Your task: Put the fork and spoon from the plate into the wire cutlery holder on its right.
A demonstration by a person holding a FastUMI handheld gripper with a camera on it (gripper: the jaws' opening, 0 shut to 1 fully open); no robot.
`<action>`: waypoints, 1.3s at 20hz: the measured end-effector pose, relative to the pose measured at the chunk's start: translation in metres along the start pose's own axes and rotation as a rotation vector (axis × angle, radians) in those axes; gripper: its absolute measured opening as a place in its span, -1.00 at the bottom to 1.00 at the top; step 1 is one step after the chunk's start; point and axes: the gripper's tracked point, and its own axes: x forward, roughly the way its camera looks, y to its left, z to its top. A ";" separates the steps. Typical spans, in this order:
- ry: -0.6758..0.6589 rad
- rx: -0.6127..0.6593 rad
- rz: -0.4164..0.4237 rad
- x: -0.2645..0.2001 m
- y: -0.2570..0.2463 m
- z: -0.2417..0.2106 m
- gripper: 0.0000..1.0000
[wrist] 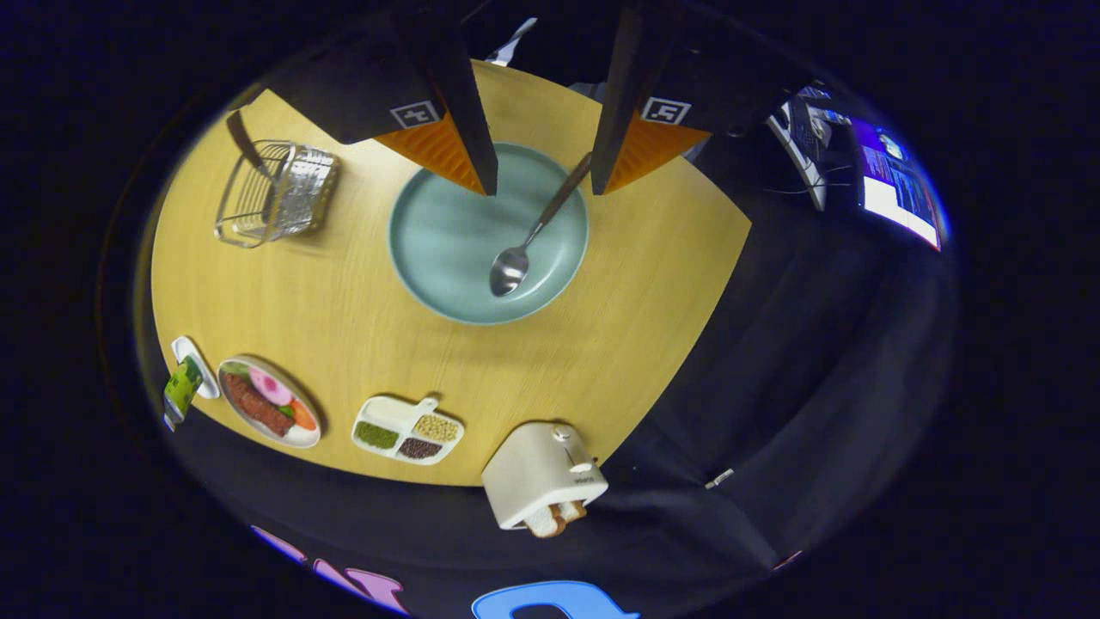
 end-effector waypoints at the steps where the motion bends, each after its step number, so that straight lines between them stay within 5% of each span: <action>1: 0.016 -0.004 -0.003 0.015 0.004 -0.002 0.39; 13: 0.148 0.000 -0.147 0.111 -0.018 -0.030 0.37; 17: 0.190 -0.019 -0.164 0.108 -0.026 -0.035 -0.20; 19: 0.195 0.004 -0.141 0.115 -0.027 -0.039 -0.72; 26: 0.152 0.008 -0.047 0.072 -0.030 -0.028 -0.85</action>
